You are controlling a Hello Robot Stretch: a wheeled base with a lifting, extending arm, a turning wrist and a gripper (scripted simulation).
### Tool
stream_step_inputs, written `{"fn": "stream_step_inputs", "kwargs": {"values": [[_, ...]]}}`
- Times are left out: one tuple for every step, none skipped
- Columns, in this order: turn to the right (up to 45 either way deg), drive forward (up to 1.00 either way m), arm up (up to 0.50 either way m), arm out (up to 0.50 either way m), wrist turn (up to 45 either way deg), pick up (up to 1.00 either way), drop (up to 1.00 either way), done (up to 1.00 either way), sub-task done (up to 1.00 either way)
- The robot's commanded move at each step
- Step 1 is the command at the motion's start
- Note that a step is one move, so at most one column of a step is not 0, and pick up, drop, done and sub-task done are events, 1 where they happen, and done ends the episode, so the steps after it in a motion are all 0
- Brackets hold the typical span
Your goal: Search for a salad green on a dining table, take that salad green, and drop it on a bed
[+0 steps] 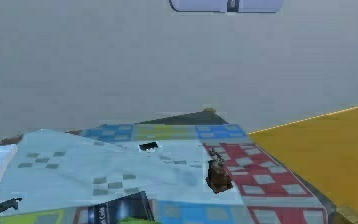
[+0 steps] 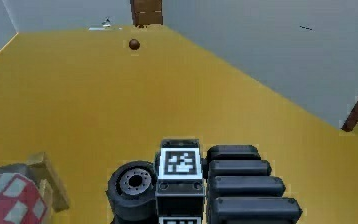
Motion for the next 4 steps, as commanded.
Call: {"fn": "stream_step_inputs", "kwargs": {"values": [[3.0,0.0,0.0,0.0,0.0,0.0,0.0,0.0,0.0],[-9.0,0.0,0.0,0.0,0.0,0.0,0.0,0.0,0.0],[0.0,0.15,0.0,0.0,0.0,0.0,0.0,0.0,0.0],[-24.0,0.0,0.0,0.0,0.0,0.0,0.0,0.0,0.0]]}}
